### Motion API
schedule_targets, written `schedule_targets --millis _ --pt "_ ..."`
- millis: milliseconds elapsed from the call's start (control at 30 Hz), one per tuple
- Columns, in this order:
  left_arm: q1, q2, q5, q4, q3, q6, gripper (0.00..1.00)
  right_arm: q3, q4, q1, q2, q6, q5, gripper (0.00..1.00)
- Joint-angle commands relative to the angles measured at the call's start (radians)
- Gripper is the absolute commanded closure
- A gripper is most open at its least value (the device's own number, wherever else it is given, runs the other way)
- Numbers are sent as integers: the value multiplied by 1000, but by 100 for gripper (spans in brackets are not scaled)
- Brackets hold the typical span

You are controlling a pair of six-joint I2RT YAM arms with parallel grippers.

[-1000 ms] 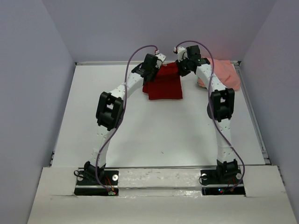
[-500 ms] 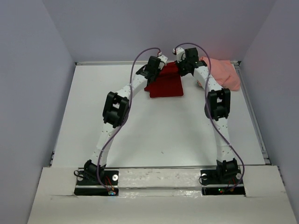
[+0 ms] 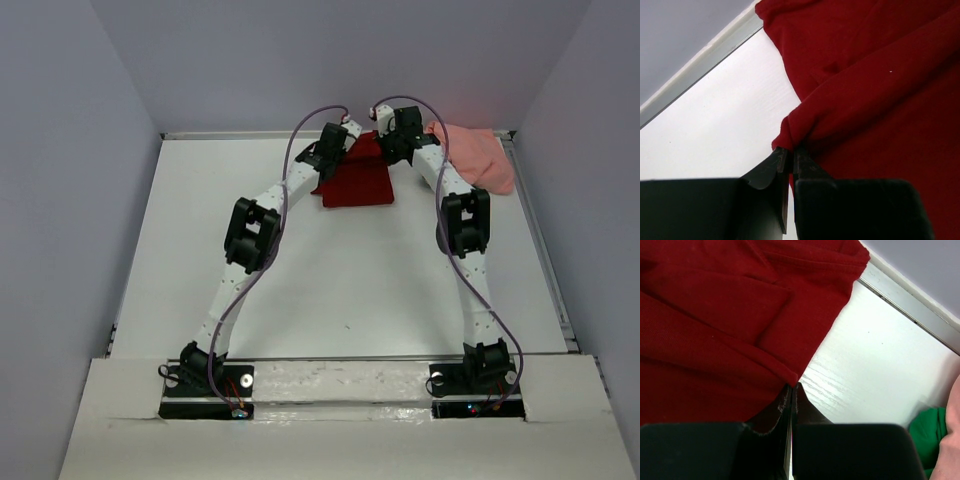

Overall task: Fold and stack the t-shirts
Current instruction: Fold the long partially folded tshirt into a neat square

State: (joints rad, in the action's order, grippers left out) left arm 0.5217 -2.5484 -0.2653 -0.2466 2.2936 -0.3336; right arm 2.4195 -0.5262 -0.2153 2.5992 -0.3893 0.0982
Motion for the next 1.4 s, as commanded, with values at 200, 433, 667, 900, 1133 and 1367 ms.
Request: schedule_targets --millis 200,433,667,900,1133,1367 --pt "17 -44 -106 64 69 -79 61 69 68 13 47 -40 -92 100" --pt "27 -73 -181 78 63 -128 1 55 69 13 39 -43 -94 17" --pt "29 -9 -241 127 1 -136 1 21 69 13 -8 -42 -94 0" --pt "44 92 -379 136 -48 -189 1 -55 68 4 -137 -51 -94 0" --pt "29 314 -448 171 -158 -99 1 -227 100 -32 -339 -177 -175 0" --pt "18 526 -440 153 -330 -36 1 -473 133 -90 -528 -360 -235 0"
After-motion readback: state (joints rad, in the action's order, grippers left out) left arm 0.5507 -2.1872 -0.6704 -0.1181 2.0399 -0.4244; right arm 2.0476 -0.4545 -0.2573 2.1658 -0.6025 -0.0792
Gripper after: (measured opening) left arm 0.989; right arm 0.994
